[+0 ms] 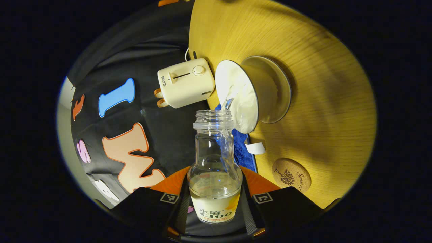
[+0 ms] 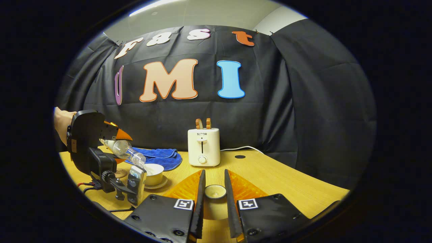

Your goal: Open the teacup lid with one hand, grasp the water bottle and pour water into the teacup with the other hand; after pouring, place the water bottle on the coaster and then close the teacup lid.

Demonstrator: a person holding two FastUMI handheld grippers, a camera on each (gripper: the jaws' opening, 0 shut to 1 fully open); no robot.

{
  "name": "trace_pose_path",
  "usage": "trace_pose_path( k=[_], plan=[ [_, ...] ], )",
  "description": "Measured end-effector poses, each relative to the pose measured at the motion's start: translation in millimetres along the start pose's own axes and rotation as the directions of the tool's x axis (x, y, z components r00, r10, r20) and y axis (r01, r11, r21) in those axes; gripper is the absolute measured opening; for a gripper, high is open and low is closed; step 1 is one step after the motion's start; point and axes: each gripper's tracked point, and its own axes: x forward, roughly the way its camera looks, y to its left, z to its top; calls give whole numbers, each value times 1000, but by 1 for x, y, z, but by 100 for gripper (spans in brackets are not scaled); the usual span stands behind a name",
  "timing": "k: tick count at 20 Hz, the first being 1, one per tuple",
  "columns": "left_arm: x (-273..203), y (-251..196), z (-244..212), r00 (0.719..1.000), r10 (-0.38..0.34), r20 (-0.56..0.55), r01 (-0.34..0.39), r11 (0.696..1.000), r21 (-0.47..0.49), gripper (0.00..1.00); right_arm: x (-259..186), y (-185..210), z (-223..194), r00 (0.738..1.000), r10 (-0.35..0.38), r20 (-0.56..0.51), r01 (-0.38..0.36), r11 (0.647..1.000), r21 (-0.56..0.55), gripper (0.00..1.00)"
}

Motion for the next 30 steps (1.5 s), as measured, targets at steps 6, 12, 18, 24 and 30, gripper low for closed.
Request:
trace_pose_path(
  k=[6,12,18,24,30],
  plan=[
    [-5,10,4,1000,3,-20,-1,996,88,64,-1,0,0,1000,2,0,-2,1000,0,34],
    [-4,15,7,1000,-5,-24,8,993,119,64,-1,-1,0,1000,3,0,-3,1000,0,34],
    [-3,14,7,1000,-9,-25,12,993,118,64,0,0,-1,1000,4,0,-4,1000,0,34],
    [-1,2,11,999,-46,-1,46,998,36,63,-1,-1,0,1000,4,0,-4,1000,0,34],
    [-9,-4,20,993,-27,114,71,915,-398,64,-1,0,0,1000,5,0,-5,1000,-1,34]
  ],
)
